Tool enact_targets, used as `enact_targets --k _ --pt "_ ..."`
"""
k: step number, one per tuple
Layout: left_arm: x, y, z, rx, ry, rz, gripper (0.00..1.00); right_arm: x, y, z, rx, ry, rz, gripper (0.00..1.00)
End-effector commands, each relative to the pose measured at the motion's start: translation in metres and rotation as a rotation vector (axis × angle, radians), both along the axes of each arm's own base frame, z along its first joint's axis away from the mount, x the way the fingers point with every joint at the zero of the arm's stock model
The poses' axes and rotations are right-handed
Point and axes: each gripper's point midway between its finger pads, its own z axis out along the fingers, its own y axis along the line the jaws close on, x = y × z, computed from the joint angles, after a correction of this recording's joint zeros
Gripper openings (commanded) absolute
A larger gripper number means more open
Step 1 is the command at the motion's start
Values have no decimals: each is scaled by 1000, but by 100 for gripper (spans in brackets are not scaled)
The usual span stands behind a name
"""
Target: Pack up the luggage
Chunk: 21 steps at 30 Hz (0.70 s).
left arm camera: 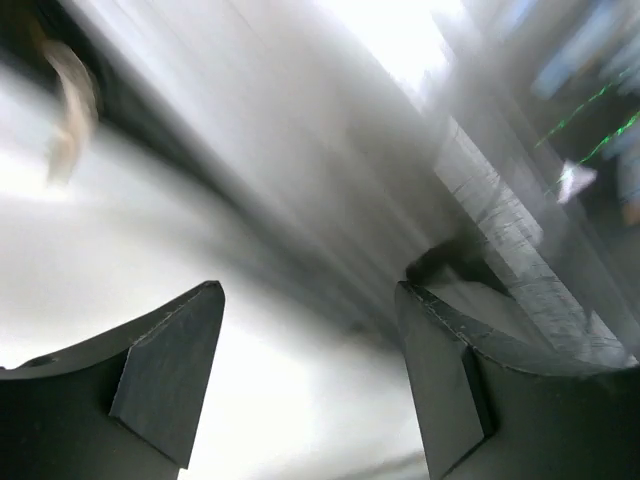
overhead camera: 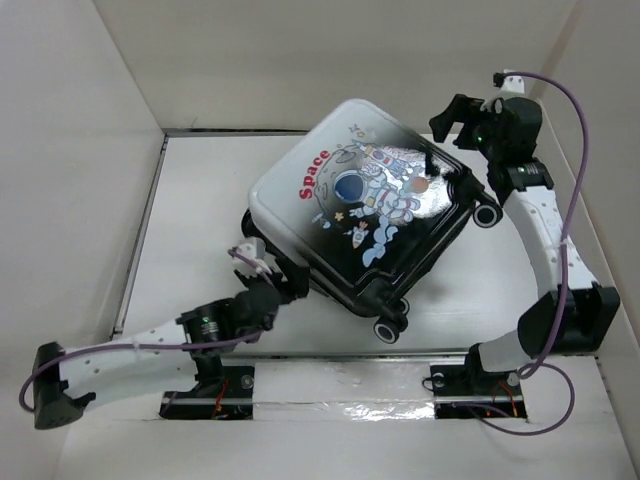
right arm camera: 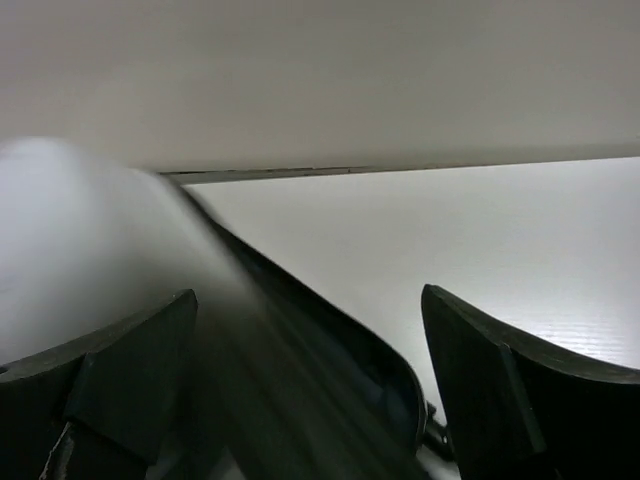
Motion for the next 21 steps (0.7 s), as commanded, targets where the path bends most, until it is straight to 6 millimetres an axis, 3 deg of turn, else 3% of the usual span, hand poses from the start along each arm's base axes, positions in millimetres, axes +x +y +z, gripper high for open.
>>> enact_targets --k 1,2,3,5,6,7,8,9,10,11,12,13,14,15,16,17,18,19,21 --pt "34 20 128 -267 -245 125 67 -21 11 -12 39 58 88 100" --pt "38 23 143 -276 -261 129 68 -17 -1 -9 47 63 87 100" --pt "47 27 146 -268 -257 138 68 -13 -4 -10 46 69 89 100" --pt "56 23 146 -261 -231 130 67 11 -7 -30 47 144 95 100" --pt "56 20 146 -262 -226 120 66 13 -6 1 22 70 118 98" --pt "57 22 150 -278 -235 125 66 18 1 -31 8 193 146 96" --pt "59 26 152 -289 -244 140 65 18 4 -27 -14 203 159 89" --pt "62 35 156 -295 -264 177 65 16 12 -18 -37 191 175 69" --pt "64 41 167 -330 -301 202 65 15 11 -18 -34 178 166 56" --pt "73 55 173 -332 -325 259 65 -3 13 9 -21 103 152 41" --pt "79 60 180 -326 -345 274 65 -17 13 -21 27 158 129 28" --pt "90 61 180 -309 -343 291 65 -24 11 -6 45 76 107 25" --pt "105 78 183 -296 -352 356 65 -57 -2 30 59 -28 34 21" --pt "113 78 196 -312 -362 335 65 -74 -6 32 99 -53 -5 14" --pt "128 78 192 -306 -345 338 65 -88 -7 2 109 -45 -35 12" --pt "139 84 192 -321 -339 348 65 -102 -20 0 115 -73 -117 11" --pt "155 102 190 -335 -336 354 64 -131 -26 16 141 -145 -147 9" --pt "171 109 189 -378 -341 358 64 -141 -29 -18 132 -82 -165 8" --pt "196 141 171 -416 -295 373 62 -161 -31 -35 129 -55 -172 5"
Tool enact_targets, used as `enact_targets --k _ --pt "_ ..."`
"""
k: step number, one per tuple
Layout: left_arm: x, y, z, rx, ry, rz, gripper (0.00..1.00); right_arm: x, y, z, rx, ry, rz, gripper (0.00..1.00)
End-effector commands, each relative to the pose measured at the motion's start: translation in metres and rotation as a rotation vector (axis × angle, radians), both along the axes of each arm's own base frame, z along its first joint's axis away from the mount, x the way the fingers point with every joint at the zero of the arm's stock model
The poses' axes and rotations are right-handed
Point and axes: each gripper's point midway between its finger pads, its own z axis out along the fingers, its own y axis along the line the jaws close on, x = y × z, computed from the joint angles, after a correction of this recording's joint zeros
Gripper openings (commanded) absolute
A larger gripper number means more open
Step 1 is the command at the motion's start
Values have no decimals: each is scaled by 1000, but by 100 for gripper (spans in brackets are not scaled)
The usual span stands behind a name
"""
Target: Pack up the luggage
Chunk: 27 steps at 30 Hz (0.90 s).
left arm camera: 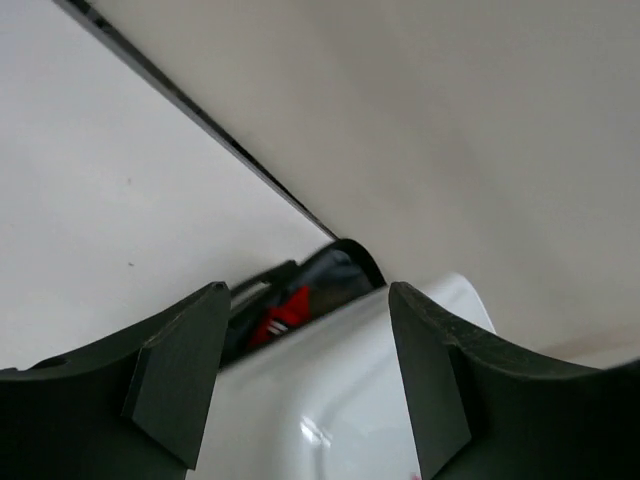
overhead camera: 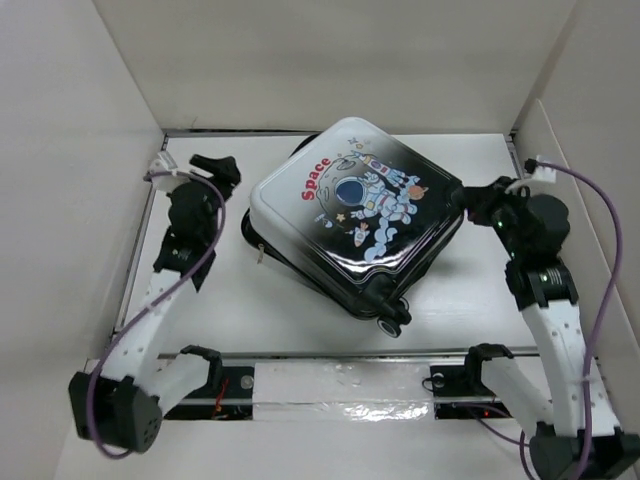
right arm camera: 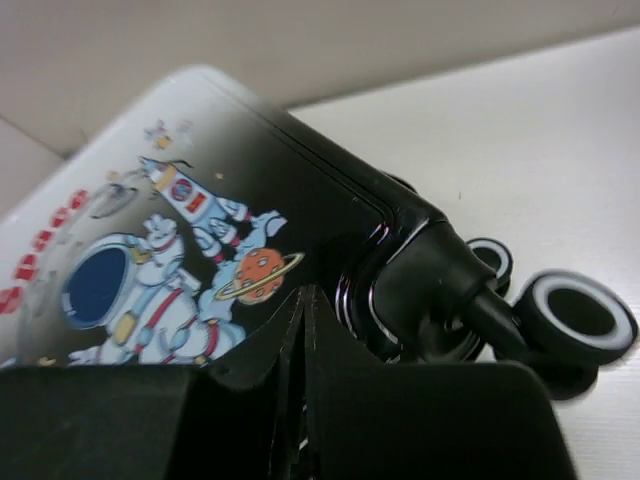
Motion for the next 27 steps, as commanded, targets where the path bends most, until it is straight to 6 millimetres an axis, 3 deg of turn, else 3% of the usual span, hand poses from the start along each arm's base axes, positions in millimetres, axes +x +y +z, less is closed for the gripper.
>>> enact_targets --k 1,2,3,4,6,11,13,14,15,16,17,18,19,20,21,22,23,24,25,26,27 --pt "44 15 -10 -111 -3 -114 61 -13 -12 -20 33 -7 -85 4" --pt "53 21 -24 -124 39 -106 61 -19 -11 -49 25 56 -76 3" --pt "61 19 -32 -130 71 -146 61 -24 -11 -61 27 80 -77 2" --pt "74 24 -56 -134 128 -149 60 -29 -12 -64 37 65 -85 2" --pt "80 22 -74 -126 170 -157 60 -35 -17 -85 38 94 -117 2" --pt "84 13 -119 -142 241 -163 60 -22 -13 -98 -1 150 -80 3" --pt "81 7 -142 -129 285 -168 60 -7 -2 -88 -2 126 -26 4" --pt "77 -3 -149 -110 302 -180 61 3 9 -98 -10 170 26 5" --pt "73 -1 -163 -83 329 -147 61 10 15 -95 -18 165 48 5" --pt "69 -3 -170 -55 341 -142 61 23 26 -74 -20 120 75 5" --pt "65 -8 -177 -44 356 -148 61 32 30 -71 -28 125 84 5" --pt "54 -15 -194 -33 393 -162 61 48 39 -88 -45 179 110 5" --pt "48 -18 -197 -35 385 -172 61 58 46 -90 -53 199 137 6" --pt "42 -21 -203 -46 389 -178 61 73 62 -67 -55 169 190 6" --pt "23 -23 -225 -42 430 -187 60 90 74 -94 -72 244 225 6" --pt "17 -21 -220 -47 397 -187 60 97 84 -101 -79 281 258 6" --pt "8 -23 -223 -46 395 -194 60 111 105 -78 -84 245 301 6" --pt "-11 -23 -240 -35 428 -207 59 119 117 -79 -98 253 323 6" --pt "-23 -31 -230 -25 393 -238 58 130 130 -105 -121 317 342 6" --pt "-33 -37 -232 -18 390 -257 57 137 140 -107 -136 327 356 6" --pt "-51 -37 -246 0 415 -264 57 152 157 -79 -143 270 373 6"
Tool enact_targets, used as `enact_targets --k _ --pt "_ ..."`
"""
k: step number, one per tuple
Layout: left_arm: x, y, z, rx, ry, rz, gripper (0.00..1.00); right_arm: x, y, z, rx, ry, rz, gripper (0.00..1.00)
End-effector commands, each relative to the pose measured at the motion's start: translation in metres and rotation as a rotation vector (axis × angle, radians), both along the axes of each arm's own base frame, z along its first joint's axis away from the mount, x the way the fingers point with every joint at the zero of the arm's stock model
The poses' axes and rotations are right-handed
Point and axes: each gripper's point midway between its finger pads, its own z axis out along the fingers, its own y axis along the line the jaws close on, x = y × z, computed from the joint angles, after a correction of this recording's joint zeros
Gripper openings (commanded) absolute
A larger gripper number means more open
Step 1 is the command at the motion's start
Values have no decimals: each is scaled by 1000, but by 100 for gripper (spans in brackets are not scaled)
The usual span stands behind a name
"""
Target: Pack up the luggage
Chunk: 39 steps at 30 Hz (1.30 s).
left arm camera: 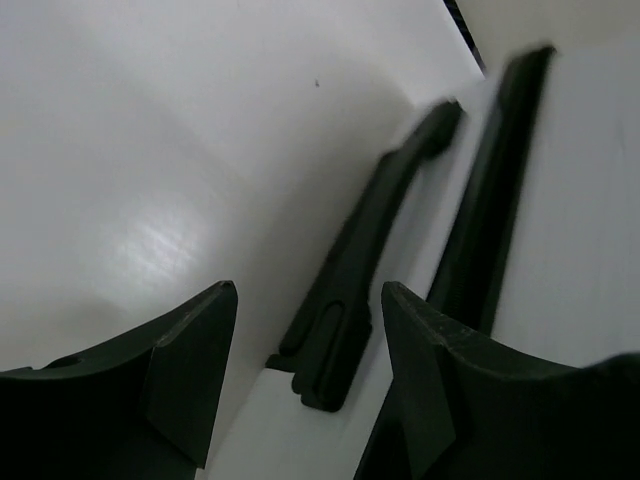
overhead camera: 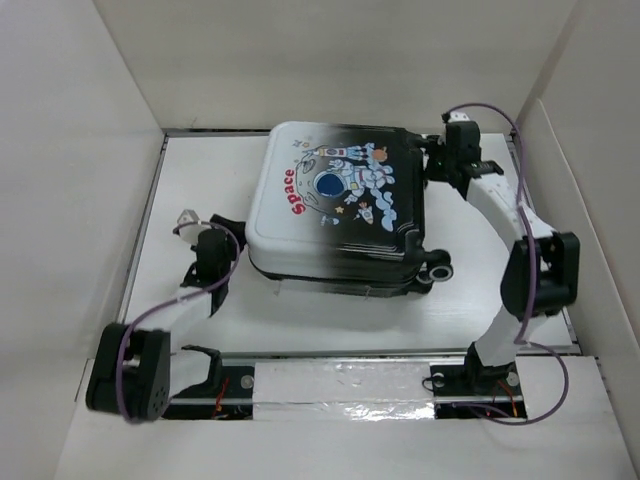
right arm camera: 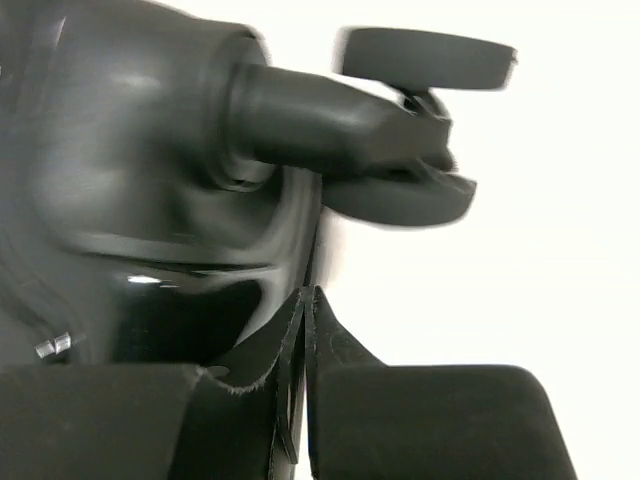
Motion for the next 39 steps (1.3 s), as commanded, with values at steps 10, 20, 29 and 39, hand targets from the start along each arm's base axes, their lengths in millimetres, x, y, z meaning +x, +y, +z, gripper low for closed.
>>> enact_targets --k 10,20,29,39 --pt "-146 -115 -7 -105 -27 -471 53 71 223 78 124 -54 529 36" --pt "-158 -138 2 -13 -19 -479 48 -15 192 256 221 -510 678 89" --pt "-153 -137 43 -49 -129 -479 45 -190 136 196 291 -654 675 14" --pt "-133 -155 61 13 -149 -535 46 -300 123 44 473 -467 646 7"
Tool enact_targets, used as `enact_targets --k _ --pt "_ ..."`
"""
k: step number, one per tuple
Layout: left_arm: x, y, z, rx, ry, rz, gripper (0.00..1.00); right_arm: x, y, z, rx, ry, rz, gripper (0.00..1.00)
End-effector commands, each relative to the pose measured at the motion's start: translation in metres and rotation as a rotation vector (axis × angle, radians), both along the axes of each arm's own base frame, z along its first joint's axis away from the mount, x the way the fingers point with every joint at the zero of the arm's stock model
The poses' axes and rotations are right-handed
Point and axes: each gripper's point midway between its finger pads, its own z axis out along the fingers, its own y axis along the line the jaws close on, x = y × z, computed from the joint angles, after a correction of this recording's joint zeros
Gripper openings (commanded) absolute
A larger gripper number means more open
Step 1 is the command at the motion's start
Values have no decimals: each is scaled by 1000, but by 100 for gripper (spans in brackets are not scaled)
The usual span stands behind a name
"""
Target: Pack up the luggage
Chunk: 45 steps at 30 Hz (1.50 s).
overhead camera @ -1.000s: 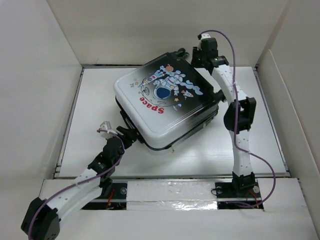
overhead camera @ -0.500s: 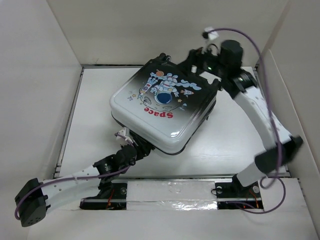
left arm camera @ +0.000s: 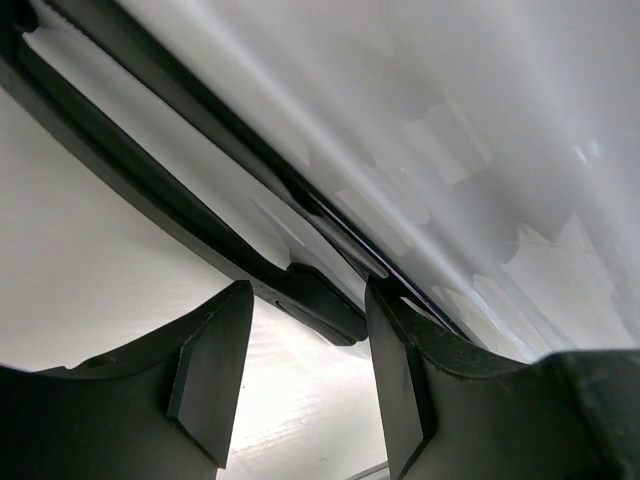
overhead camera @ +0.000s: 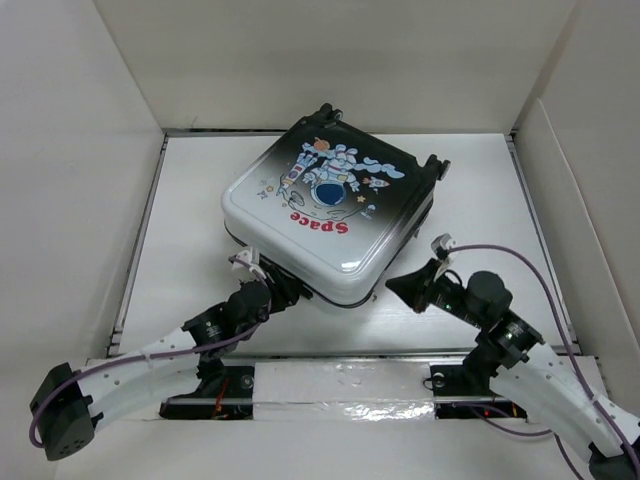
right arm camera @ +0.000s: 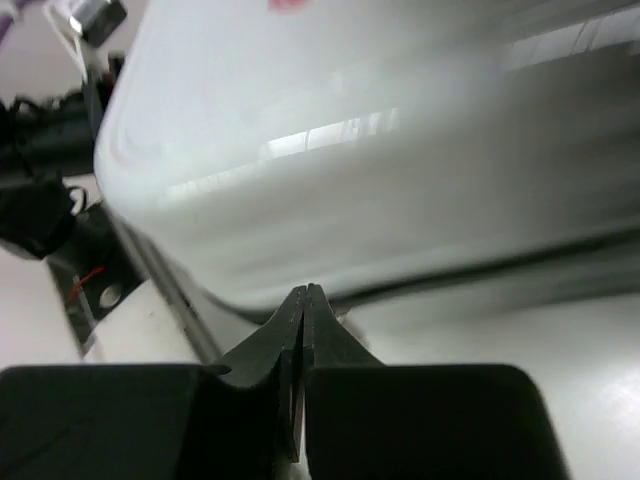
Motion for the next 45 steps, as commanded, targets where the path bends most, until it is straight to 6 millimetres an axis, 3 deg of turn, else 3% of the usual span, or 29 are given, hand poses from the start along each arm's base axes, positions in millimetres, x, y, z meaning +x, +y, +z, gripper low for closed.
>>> enact_targets --k 1,2,5,8,10,18,21,24,26,29,33,36,39,40,42,43,45 --pt "26 -25 64 -148 -133 -11 46 -1 -6 11 133 -6 -99 14" --pt "35 -22 61 -136 -130 13 47 1 -7 5 138 1 -119 22" --pt "51 -15 62 -124 -119 43 46 12 -4 -26 89 43 -170 28" --pt "44 -14 62 -128 -117 17 46 17 6 -43 29 55 -145 41" --pt "37 -5 54 -119 -109 26 46 24 8 -44 28 44 -164 49" --pt "18 28 25 -15 -54 63 38 49 9 -68 -39 56 -218 50" --pt "11 18 19 -4 -43 -19 34 47 19 -77 -51 67 -156 47" --pt "-2 -9 11 -13 -35 -162 30 44 30 -74 -41 55 -106 45" --pt "-13 -31 16 -37 -64 -253 29 46 31 -76 -47 55 -117 41" --pt "-17 -47 23 -40 -94 -281 30 46 35 -69 -20 32 -111 35" --pt "-23 -71 35 -50 -121 -334 30 40 43 -64 3 20 -92 19" --pt "-20 -84 41 -72 -145 -351 30 36 44 -66 1 25 -108 6" --pt "-11 -94 50 -91 -188 -340 31 31 43 -67 5 38 -134 0" --pt "-4 -96 59 -105 -212 -316 31 29 40 -69 -3 52 -148 0" --pt "3 -103 57 -75 -226 -311 31 23 39 -74 -22 76 -151 0" --pt "8 -107 66 -83 -242 -299 32 15 37 -86 -61 115 -153 0" --pt "21 -109 62 -65 -237 -268 32 5 35 -89 -72 141 -153 0"
